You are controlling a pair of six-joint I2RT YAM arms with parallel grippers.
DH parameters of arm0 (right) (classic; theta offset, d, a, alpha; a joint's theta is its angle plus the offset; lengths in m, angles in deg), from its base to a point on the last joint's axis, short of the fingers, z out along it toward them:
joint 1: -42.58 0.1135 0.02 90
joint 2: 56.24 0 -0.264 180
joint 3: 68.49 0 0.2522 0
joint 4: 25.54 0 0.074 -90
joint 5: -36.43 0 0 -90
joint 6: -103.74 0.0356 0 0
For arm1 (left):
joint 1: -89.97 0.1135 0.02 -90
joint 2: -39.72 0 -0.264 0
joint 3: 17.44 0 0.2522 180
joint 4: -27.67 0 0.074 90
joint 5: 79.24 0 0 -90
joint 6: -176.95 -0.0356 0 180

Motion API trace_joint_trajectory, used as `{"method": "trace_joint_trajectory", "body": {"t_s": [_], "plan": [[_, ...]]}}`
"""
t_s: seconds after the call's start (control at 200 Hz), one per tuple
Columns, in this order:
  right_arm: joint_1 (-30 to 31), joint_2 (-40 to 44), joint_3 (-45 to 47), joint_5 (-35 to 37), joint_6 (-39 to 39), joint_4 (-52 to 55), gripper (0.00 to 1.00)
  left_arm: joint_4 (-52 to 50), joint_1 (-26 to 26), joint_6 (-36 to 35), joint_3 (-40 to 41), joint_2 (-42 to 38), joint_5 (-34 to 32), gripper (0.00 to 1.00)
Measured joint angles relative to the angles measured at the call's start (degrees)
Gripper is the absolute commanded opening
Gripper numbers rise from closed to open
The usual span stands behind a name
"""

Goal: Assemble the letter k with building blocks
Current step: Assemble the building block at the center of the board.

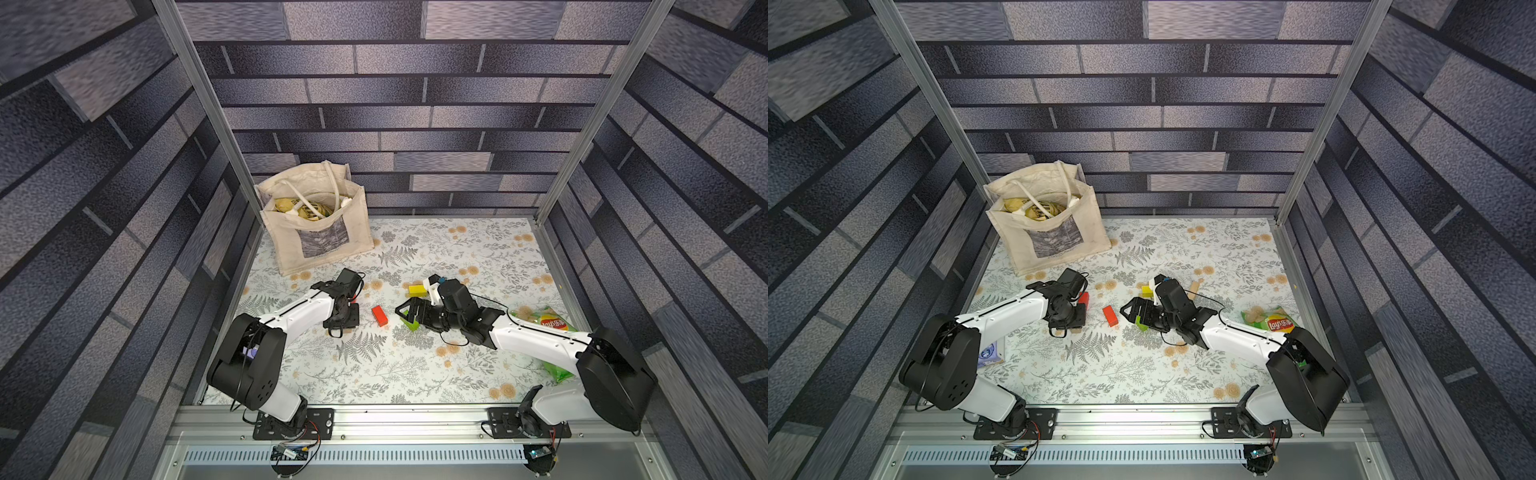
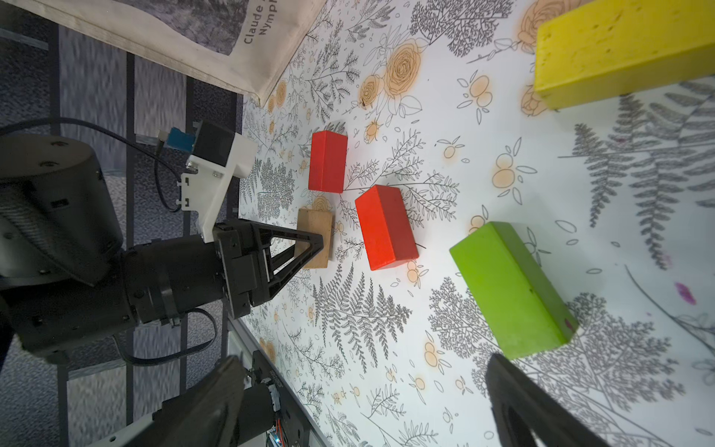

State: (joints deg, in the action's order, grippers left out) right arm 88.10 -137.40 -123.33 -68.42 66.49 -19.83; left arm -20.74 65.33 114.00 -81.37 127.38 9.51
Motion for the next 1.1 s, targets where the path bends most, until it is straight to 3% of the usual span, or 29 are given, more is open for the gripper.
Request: {"method": "trace_joint_trajectory", "body": {"t_s": [1.102], "plan": [[0.00, 0.00, -0.85, 0.02, -0.28, 0.55, 1.00, 0.02, -0.11, -1.36, -3.69, 4.79, -0.28, 0.36]]}}
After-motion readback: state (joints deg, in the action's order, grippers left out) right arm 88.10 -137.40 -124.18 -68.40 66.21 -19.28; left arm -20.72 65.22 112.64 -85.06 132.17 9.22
